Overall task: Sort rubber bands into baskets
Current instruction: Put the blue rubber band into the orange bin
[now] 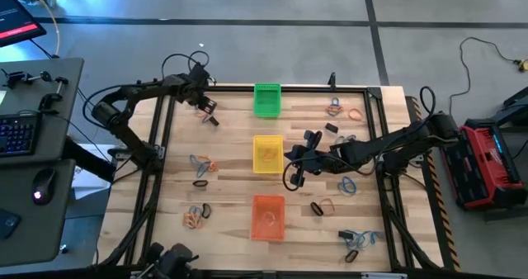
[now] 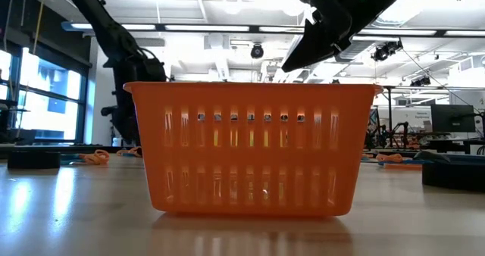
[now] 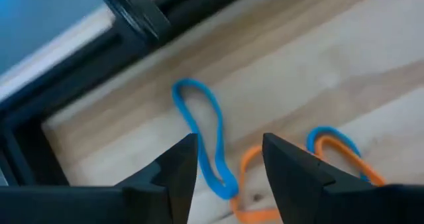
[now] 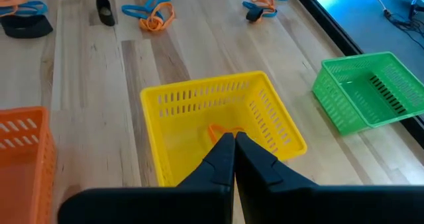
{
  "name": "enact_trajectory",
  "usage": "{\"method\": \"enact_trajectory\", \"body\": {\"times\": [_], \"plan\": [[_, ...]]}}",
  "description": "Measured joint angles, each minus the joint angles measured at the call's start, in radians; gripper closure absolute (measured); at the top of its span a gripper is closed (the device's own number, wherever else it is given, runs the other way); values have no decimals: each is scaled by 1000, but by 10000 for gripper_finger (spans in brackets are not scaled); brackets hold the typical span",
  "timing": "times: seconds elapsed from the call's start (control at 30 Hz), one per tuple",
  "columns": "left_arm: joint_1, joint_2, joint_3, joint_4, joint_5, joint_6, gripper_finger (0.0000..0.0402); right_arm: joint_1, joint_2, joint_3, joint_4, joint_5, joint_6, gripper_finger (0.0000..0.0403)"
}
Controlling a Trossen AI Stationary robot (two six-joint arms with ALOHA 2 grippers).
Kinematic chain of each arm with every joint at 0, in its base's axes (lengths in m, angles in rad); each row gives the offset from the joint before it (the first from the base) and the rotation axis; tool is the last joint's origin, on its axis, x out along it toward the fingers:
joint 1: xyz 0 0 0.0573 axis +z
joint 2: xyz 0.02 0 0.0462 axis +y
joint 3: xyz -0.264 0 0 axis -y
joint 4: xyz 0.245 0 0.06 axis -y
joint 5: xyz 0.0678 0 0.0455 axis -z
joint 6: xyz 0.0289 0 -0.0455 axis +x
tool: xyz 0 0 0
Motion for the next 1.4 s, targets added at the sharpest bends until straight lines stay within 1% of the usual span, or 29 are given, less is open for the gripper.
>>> {"method": "enact_trajectory", "body": {"times": [0.23, 0.4, 0.57, 0.73, 0.8, 0.9, 1.03, 1.13, 1.2, 1.4], "plan": [[16, 42, 29, 6, -10, 8, 238, 0, 0, 0, 0, 0, -2, 403], [42, 97, 55, -15, -9, 18, 238, 0, 0, 0, 0, 0, -3, 403], [61, 151, 85, -24, 13, 35, 238, 0, 0, 0, 0, 0, -7, 403], [66, 177, 121, -70, 28, 52, 242, 0, 0, 0, -1, 0, -7, 403], [65, 175, 129, -79, 29, 71, 252, 0, 0, 0, -2, 0, -9, 403], [61, 169, 136, -81, 30, 97, 283, 0, 0, 0, -4, 0, -11, 403], [61, 158, 140, -80, 29, 150, 341, 0, 0, 0, -4, 0, -11, 403], [61, 158, 139, -113, 29, 211, 387, 0, 0, 0, -4, 1, -11, 403], [55, 158, 139, -128, 29, 236, 396, 0, 0, 0, -4, 1, -11, 403], [24, 158, 139, -134, 30, 262, 400, 0, 0, 0, -5, 1, -11, 403]]}}
